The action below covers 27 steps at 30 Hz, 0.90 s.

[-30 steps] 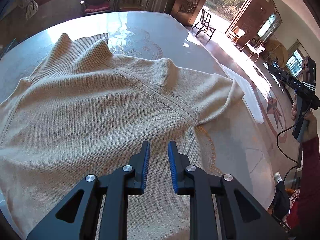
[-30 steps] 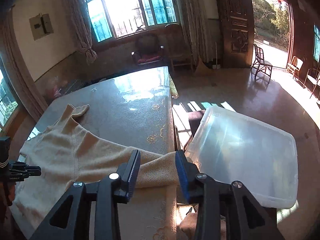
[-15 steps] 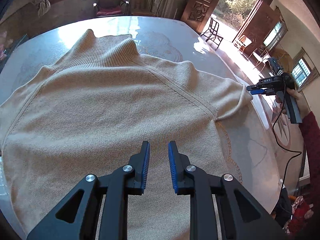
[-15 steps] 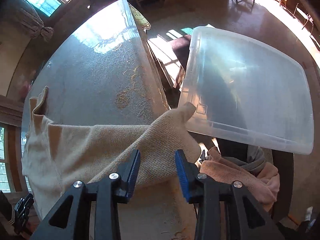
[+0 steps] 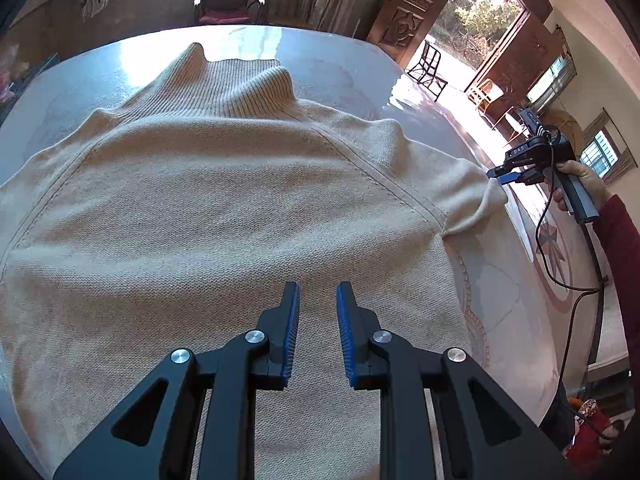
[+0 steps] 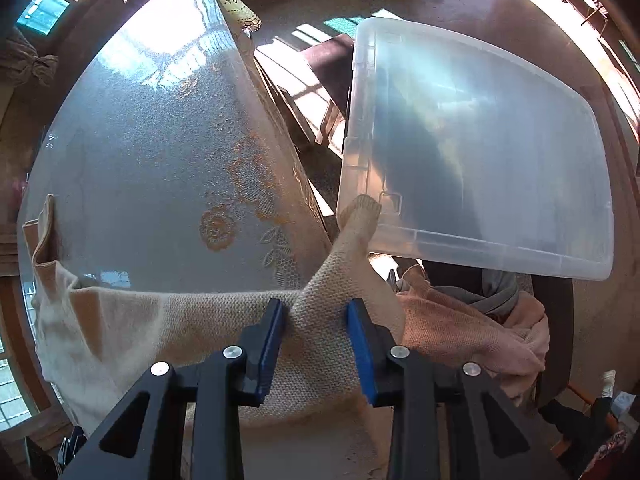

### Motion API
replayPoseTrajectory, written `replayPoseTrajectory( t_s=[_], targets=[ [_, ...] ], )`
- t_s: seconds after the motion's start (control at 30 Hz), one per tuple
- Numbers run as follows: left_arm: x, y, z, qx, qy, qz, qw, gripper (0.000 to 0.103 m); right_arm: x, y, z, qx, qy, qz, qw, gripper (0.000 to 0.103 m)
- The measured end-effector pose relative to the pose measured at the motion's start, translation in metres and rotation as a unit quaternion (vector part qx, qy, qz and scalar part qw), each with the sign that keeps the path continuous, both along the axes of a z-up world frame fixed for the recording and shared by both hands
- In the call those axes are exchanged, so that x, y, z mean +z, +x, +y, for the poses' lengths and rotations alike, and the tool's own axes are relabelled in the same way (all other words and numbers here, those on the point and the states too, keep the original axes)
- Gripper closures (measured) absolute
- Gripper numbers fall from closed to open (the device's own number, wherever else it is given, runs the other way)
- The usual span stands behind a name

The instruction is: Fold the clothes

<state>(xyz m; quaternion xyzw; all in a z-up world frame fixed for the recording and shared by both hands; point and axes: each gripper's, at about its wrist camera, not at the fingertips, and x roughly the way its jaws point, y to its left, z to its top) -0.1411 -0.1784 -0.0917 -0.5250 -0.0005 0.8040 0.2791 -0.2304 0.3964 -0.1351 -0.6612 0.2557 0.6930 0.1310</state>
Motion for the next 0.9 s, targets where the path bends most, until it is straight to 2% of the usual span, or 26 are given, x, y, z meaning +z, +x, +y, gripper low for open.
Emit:
replayPoseTrajectory(
  t_s=[0.07,0.23,0.3,0.37,0.43,0.5,0.53,0.6,0.63,0.7,0.73,0.83,0.9],
  targets=[
    [-0.001,-0.001,-0.005,0.006,-0.003,0.001,1.0000,0.083,0.006,0.005,-0.002,0.005,0.026,0.012,1.000,0.097],
    [-0.002,-0.001,-0.014,0.017,-0.001,0.000,0.9999,0.083,0.022,0.038,-0.008,0.012,0.051,0.066,0.996,0.097],
    [-0.001,-0.001,-0.017,0.021,0.001,0.002,0.9998,0.083,0.031,0.062,-0.008,0.000,0.055,0.111,0.992,0.097],
    [0.001,0.001,-0.019,0.020,0.004,0.005,0.9998,0.083,0.045,0.097,-0.007,-0.022,0.059,0.176,0.982,0.097],
    [0.001,0.003,-0.018,0.019,0.002,0.004,0.9998,0.083,0.051,0.130,-0.010,-0.037,0.060,0.244,0.967,0.097],
    [0.000,0.004,-0.016,0.017,0.001,0.001,0.9999,0.083,0.042,0.172,0.001,-0.100,0.026,0.297,0.949,0.093],
    [0.000,0.006,-0.015,0.015,-0.001,0.001,0.9999,0.083,0.032,0.193,0.006,-0.130,0.011,0.304,0.944,0.093],
    [0.001,0.011,-0.013,0.007,-0.004,0.002,1.0000,0.083,0.012,0.237,0.013,-0.188,0.023,0.278,0.942,0.092],
    [0.001,0.012,-0.012,0.003,-0.004,0.000,1.0000,0.083,0.004,0.256,0.018,-0.214,0.035,0.254,0.942,0.088],
    [0.001,0.014,-0.011,-0.001,-0.009,-0.002,1.0000,0.083,0.000,0.278,0.028,-0.229,0.032,0.234,0.944,0.088],
    [0.001,0.013,-0.010,0.000,-0.011,-0.002,0.9999,0.083,0.002,0.279,0.029,-0.226,0.027,0.229,0.946,0.087],
    [0.005,0.012,-0.005,0.003,-0.011,-0.002,0.9999,0.083,0.019,0.235,0.021,-0.171,0.003,0.231,0.958,0.078],
    [0.008,0.012,-0.001,0.003,-0.004,-0.003,1.0000,0.083,0.030,0.205,0.015,-0.134,-0.014,0.232,0.963,0.078]
  ],
)
